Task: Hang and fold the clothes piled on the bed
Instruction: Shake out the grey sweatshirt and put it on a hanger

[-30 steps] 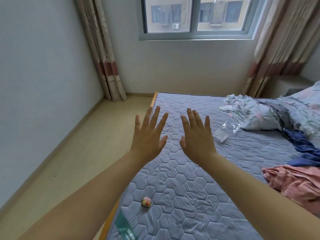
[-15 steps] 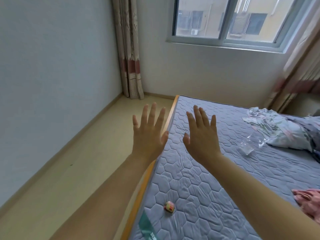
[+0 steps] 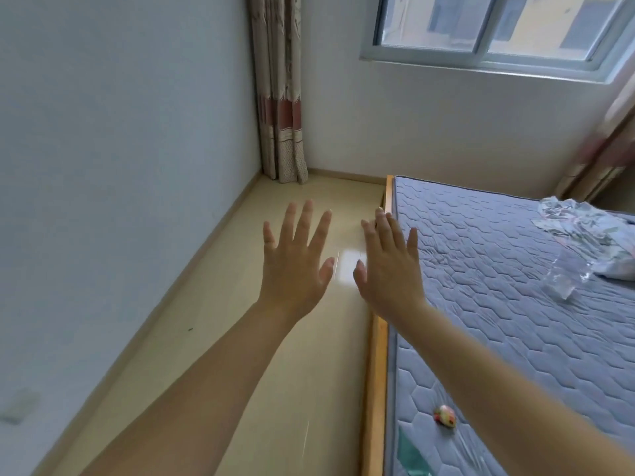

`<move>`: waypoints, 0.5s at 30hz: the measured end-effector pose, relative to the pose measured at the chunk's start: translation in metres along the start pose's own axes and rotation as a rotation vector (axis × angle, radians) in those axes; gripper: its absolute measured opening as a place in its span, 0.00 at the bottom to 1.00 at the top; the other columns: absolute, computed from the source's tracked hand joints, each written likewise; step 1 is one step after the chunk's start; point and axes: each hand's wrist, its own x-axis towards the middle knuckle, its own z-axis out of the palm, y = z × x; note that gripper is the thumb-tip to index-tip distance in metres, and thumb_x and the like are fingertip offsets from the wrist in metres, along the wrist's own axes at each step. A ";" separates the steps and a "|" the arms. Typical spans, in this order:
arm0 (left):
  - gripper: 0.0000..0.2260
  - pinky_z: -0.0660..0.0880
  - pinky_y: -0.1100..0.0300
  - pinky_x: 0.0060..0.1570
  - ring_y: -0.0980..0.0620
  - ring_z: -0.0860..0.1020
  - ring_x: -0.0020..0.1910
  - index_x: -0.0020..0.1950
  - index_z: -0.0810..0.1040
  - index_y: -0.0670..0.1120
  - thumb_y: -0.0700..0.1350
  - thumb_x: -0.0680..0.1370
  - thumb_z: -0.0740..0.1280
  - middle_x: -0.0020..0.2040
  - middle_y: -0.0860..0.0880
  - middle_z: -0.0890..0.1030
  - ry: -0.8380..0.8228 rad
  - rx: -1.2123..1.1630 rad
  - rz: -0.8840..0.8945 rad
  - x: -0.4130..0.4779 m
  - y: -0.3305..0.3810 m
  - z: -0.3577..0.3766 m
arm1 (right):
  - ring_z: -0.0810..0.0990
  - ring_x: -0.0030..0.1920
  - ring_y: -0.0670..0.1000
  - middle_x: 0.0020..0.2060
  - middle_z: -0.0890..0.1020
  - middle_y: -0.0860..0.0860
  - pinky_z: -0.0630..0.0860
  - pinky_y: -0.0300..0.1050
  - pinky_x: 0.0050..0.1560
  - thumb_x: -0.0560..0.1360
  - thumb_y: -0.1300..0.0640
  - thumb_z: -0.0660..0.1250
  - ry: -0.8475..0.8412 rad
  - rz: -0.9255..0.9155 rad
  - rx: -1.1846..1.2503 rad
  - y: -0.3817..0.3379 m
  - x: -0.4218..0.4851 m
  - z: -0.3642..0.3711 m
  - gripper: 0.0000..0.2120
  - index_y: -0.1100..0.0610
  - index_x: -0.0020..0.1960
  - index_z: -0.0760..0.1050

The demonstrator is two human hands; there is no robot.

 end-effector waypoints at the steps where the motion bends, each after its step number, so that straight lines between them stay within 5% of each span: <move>1: 0.29 0.58 0.34 0.67 0.40 0.58 0.75 0.77 0.54 0.49 0.58 0.77 0.48 0.77 0.42 0.59 -0.012 -0.004 -0.011 0.002 -0.014 0.005 | 0.61 0.74 0.60 0.73 0.64 0.60 0.49 0.60 0.71 0.71 0.53 0.70 -0.007 -0.003 -0.007 -0.010 0.008 0.005 0.32 0.60 0.72 0.65; 15: 0.30 0.58 0.32 0.66 0.39 0.58 0.75 0.76 0.56 0.49 0.58 0.76 0.51 0.76 0.41 0.59 -0.040 -0.043 0.075 0.171 -0.128 0.117 | 0.60 0.74 0.60 0.73 0.63 0.60 0.50 0.60 0.71 0.74 0.51 0.63 0.051 0.075 0.017 -0.032 0.196 0.121 0.29 0.59 0.72 0.61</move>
